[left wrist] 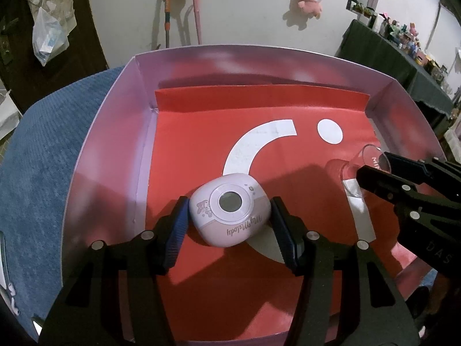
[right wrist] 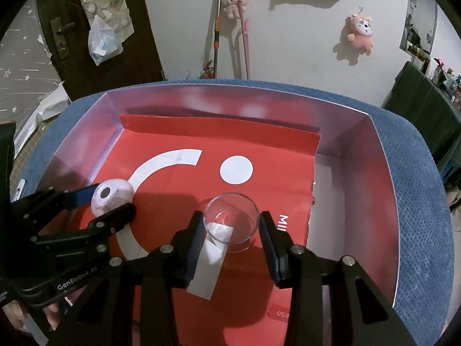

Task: Organize rigid objects
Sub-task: 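Lower pink device onto red sheet and open left tool while right tool releases cup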

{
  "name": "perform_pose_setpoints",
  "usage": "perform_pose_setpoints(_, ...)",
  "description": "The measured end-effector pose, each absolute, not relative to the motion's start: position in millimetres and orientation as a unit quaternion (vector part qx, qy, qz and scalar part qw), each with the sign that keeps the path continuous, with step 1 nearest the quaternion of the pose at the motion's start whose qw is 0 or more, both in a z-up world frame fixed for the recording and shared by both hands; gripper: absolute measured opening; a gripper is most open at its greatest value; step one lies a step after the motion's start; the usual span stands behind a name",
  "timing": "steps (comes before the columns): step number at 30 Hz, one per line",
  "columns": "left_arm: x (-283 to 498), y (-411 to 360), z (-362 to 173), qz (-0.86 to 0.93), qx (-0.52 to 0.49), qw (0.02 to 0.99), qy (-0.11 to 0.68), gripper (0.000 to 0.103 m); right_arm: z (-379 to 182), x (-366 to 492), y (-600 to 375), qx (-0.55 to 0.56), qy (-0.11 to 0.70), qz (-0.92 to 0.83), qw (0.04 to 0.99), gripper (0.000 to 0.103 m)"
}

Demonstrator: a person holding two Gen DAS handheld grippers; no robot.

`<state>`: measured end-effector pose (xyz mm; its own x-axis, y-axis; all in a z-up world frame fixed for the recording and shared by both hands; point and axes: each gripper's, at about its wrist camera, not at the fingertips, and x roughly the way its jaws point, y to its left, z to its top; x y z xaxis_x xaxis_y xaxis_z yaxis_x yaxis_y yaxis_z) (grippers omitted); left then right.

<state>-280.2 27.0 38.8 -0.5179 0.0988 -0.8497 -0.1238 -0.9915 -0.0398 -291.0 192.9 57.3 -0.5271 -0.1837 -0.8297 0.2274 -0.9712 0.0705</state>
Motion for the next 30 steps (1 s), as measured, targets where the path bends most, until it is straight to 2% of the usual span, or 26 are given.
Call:
perform_pose_setpoints(18, -281.1, 29.3, 39.1, 0.871, -0.488, 0.062, 0.008, 0.055, 56.6, -291.6, 191.5, 0.472, 0.021, -0.873, 0.123, 0.043)
perform_pose_setpoints(23, -280.0, 29.3, 42.5, 0.876, -0.479, 0.055, 0.010, 0.055, 56.7, -289.0, 190.5, 0.467, 0.020, -0.875, 0.125, 0.053)
perform_pose_setpoints(25, -279.8, 29.6, 43.6, 0.878, -0.476, 0.055, 0.012, 0.056, 57.1, -288.3, 191.5, 0.465, 0.018, -0.876, 0.125, 0.053)
perform_pose_setpoints(27, -279.4, 29.8, 44.8, 0.880, -0.471, 0.055, 0.013, 0.065, 58.6, -287.0, 192.4, 0.462, 0.016, -0.877, 0.127, 0.053)
perform_pose_setpoints(30, -279.1, 31.8, 46.8, 0.881, -0.468, 0.062, 0.014, 0.070, 61.2, -284.4, 193.2, 0.458, 0.016, -0.880, 0.129, 0.061)
